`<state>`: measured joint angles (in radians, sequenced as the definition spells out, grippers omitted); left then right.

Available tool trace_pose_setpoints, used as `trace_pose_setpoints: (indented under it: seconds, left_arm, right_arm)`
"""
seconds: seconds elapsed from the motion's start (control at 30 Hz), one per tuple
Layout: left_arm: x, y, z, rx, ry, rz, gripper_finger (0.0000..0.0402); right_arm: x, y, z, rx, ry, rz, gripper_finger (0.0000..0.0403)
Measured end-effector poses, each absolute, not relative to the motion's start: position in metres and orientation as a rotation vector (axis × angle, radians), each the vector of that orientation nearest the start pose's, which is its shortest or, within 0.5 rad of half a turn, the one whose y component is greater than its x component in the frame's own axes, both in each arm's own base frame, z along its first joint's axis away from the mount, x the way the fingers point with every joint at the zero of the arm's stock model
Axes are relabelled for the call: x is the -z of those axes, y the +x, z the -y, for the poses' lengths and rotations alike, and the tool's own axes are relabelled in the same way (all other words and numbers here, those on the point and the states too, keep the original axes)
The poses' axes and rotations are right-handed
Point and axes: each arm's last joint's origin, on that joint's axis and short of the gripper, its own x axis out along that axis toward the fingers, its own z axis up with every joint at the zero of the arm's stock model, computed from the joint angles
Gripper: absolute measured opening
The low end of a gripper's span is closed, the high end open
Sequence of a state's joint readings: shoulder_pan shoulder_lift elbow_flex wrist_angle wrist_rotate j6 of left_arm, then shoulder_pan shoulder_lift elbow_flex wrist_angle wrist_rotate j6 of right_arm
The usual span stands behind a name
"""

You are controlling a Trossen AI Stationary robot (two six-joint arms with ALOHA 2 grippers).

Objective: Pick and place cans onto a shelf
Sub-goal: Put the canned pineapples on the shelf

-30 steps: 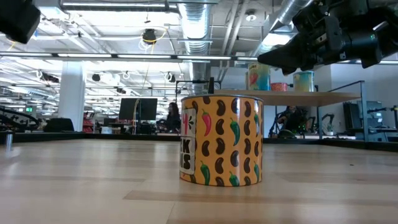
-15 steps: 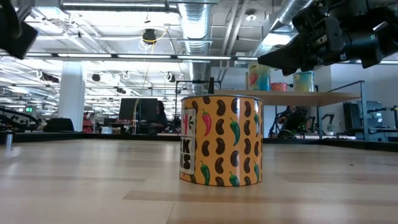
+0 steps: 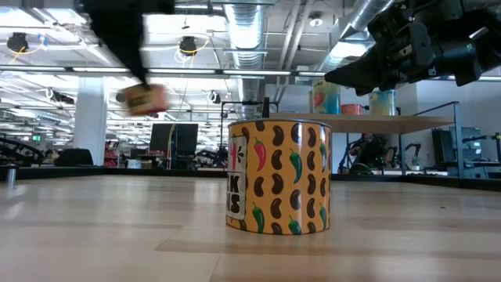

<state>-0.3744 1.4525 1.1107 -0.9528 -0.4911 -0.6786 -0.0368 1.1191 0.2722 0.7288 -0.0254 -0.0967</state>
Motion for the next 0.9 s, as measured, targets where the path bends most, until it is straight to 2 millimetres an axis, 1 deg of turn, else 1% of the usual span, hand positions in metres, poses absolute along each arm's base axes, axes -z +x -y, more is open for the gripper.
trace_pose_setpoints:
  seconds: [0.1,0.23,0.37,0.47,0.57,0.67,0.77,0.9]
  left_arm:
    - [-0.272,0.265,0.048,-0.453,0.039,-0.954,0.0002]
    - [-0.305,0.288,0.009,-0.417,0.182,-0.838,0.0001]
    - [-0.339,0.314,-0.022,-0.369,0.243,-0.734,0.0001]
    - [-0.359,0.335,-0.042,-0.338,0.267,-0.673,0.0001]
    - [-0.363,0.359,-0.059,-0.348,0.325,-0.658,0.0001]
    - [-0.36,0.386,-0.074,-0.337,0.363,-0.639,0.0001]
    - [-0.353,0.409,-0.088,-0.337,0.365,-0.638,0.0001]
    - [-0.339,0.431,-0.111,-0.368,0.349,-0.672,0.0]
  right_arm:
    - [-0.185,0.208,0.007,0.006,-0.093,-0.129,0.001]
    - [-0.184,0.208,0.007,0.009,-0.092,-0.139,0.0008]
    - [-0.184,0.208,0.007,0.01,-0.091,-0.137,0.0009]
    - [-0.183,0.208,0.008,0.014,-0.091,-0.144,0.001]
    - [-0.182,0.207,0.008,0.016,-0.096,-0.155,0.0009]
    - [-0.181,0.207,0.008,0.016,-0.097,-0.173,0.0009]
    - [-0.18,0.207,0.008,0.022,-0.098,-0.185,0.0009]
    - [-0.179,0.207,0.009,0.032,-0.101,-0.189,0.0009]
